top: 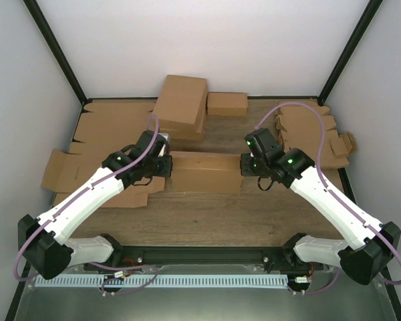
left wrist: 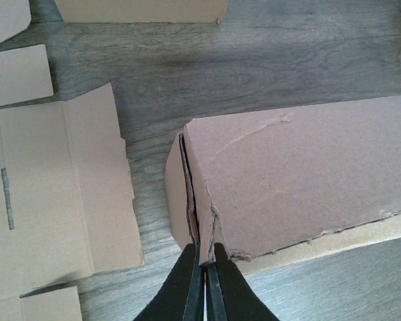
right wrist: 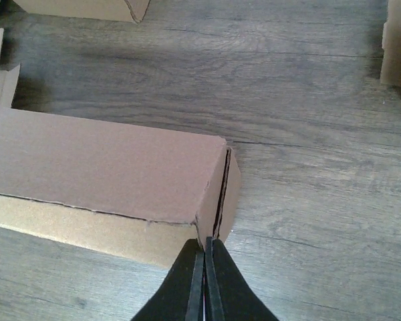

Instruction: Fold the paper box

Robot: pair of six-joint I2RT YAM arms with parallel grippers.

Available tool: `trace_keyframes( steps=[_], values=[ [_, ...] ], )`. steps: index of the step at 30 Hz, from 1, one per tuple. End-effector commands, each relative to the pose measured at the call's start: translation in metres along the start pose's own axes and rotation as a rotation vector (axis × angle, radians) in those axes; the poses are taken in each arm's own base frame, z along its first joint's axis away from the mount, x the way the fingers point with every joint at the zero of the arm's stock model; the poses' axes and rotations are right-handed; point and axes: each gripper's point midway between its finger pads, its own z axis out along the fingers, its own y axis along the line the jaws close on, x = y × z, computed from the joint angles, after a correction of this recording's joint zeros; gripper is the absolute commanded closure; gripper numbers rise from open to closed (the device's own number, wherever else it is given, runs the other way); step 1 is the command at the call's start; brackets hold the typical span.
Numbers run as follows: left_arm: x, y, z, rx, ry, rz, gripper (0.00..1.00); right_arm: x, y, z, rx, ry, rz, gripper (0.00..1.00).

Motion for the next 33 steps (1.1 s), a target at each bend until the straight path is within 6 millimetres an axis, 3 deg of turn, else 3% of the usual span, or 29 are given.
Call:
trace_keyframes(
  steps=[1,16,19,21,26,29,31,33],
  values=[
    [0.008,0.002,0.0,-0.007,0.039,-0.008,0.96,0.007,0.001,0.002,-0.012,0.021,0.008,0.99],
    [0.019,-0.003,0.006,0.031,0.05,-0.035,0.96,0.068,-0.016,0.029,-0.005,0.153,0.031,0.99],
    [0.02,-0.005,0.006,0.045,0.043,-0.042,0.96,0.06,-0.014,0.024,-0.014,0.123,0.031,0.98],
    [0.018,-0.006,0.003,0.051,0.035,-0.043,0.95,0.048,-0.01,0.014,-0.035,0.08,0.026,0.86],
    [0.001,-0.006,-0.018,0.04,-0.014,-0.034,0.65,0.02,0.004,-0.013,-0.093,0.004,-0.005,0.72],
    [-0.011,-0.005,-0.036,0.033,-0.052,-0.029,0.56,0.009,0.009,-0.026,-0.109,-0.015,-0.024,0.62],
    [-0.017,-0.006,-0.047,0.043,-0.07,-0.028,0.51,0.002,0.01,-0.035,-0.113,-0.033,-0.04,0.5],
    [-0.022,-0.008,-0.055,0.057,-0.08,-0.025,0.5,-0.004,0.01,-0.044,-0.119,-0.057,-0.057,0.46]
  ],
)
